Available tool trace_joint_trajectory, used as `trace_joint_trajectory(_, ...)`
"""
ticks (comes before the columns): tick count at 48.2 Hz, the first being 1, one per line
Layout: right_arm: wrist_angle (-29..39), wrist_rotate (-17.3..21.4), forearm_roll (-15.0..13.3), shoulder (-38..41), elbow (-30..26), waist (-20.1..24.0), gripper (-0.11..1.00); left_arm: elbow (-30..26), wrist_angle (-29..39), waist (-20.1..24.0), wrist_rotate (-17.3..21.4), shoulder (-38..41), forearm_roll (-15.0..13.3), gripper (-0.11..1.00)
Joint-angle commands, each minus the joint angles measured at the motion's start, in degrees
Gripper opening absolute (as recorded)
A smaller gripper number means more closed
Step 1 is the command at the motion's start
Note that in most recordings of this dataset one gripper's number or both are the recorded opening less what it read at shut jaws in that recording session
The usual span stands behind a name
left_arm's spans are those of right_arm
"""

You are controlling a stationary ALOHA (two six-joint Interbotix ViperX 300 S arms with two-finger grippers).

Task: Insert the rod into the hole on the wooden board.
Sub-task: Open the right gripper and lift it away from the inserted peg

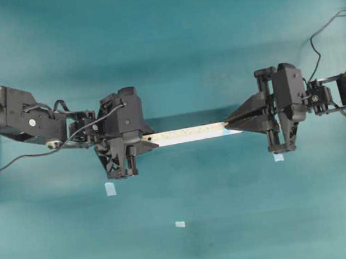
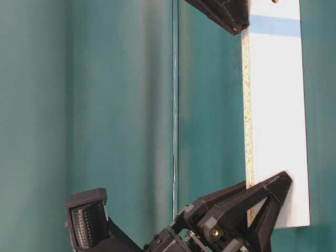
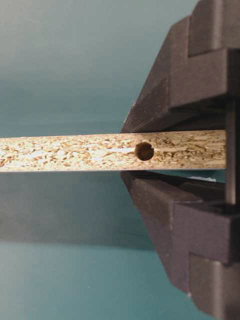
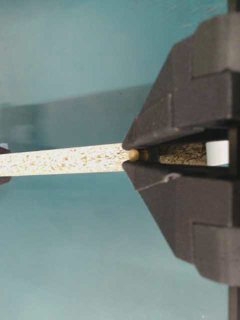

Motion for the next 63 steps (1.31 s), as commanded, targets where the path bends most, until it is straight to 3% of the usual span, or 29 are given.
trace_joint_trajectory(1,1.32,0.26,0.09,0.35,-0.18,-0.18,0.1,-0.53,-0.18,-0.97,-0.44,-0.79,0.0,0.33)
trace_joint_trajectory(7,1.41,0.26,0.09,0.35,-0.62,0.0,0.1,-0.53,-0.18,-0.97,-0.44,-0.7,0.0,0.33)
trace_joint_trajectory(9,1.41,0.26,0.09,0.35,-0.88,0.0,0.15,-0.62,-0.18,-0.97,-0.44,-0.7,0.0,0.33)
trace_joint_trajectory(20,4.57,-0.35,0.09,-2.55,-2.02,0.09,0.75,-0.62,-0.18,-1.05,-0.44,-0.7,0.0,0.33)
trace_joint_trajectory(22,5.27,-0.35,0.09,-3.25,-2.11,0.09,0.8,-0.53,-0.18,-0.97,-0.44,-0.7,0.0,0.33)
trace_joint_trajectory(40,8.88,-0.44,0.09,-10.99,-1.93,0.09,0.81,-0.35,-0.18,-0.97,-0.44,-0.7,0.0,0.33)
trace_joint_trajectory(56,10.37,-0.35,0.09,-12.48,-1.93,0.09,0.81,0.0,0.44,-0.97,-2.02,-0.7,-0.18,0.33)
trace_joint_trajectory(58,10.37,-0.35,0.09,-12.39,-1.93,0.09,0.81,0.0,0.7,-0.97,-2.29,-0.7,-0.18,0.4)
trace_joint_trajectory(63,10.46,-0.35,0.0,-12.39,-1.93,0.09,0.81,-0.09,0.97,-1.05,-2.2,-0.79,-0.18,0.71)
